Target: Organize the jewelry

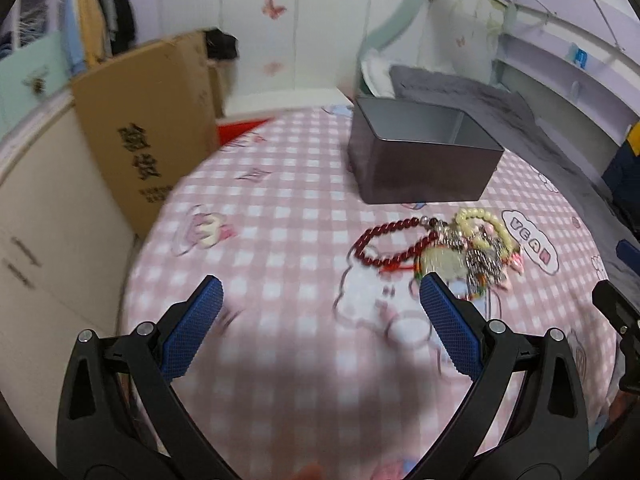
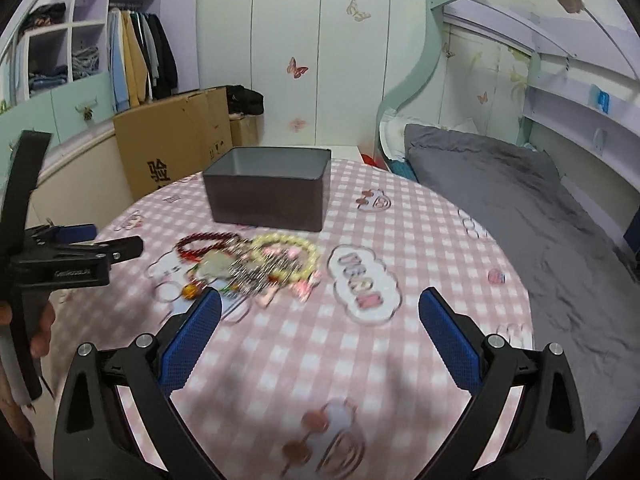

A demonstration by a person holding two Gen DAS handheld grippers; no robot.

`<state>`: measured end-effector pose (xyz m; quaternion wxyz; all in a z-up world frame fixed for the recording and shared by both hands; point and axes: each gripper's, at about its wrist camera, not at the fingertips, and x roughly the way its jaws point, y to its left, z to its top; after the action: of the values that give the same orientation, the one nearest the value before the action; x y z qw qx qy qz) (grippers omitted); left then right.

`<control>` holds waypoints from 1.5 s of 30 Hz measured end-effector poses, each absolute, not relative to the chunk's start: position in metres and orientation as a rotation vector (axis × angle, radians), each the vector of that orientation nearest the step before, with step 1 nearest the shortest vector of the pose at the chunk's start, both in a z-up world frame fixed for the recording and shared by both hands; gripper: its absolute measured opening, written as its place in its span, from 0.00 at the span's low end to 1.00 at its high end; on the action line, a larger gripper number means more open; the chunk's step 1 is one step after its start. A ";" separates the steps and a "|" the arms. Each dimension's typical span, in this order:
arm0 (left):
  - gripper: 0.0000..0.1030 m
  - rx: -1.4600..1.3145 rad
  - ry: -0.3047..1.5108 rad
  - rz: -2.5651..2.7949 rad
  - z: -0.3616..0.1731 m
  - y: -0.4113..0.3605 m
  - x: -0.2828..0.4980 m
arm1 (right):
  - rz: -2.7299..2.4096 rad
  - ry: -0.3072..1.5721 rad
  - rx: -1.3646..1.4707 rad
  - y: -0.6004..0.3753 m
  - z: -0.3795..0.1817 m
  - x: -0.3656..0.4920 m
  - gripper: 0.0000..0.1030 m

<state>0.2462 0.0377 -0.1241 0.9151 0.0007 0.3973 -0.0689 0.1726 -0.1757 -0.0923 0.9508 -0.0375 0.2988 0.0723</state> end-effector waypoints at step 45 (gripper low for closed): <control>0.08 -0.071 0.799 -0.511 -0.062 0.020 0.271 | 0.386 0.753 -0.155 -0.166 -0.044 0.255 0.08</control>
<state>0.2706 0.0197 -0.0616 0.8889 -0.0343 0.3847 -0.2462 0.2549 -0.1664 -0.0438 0.9089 -0.0753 0.3652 0.1870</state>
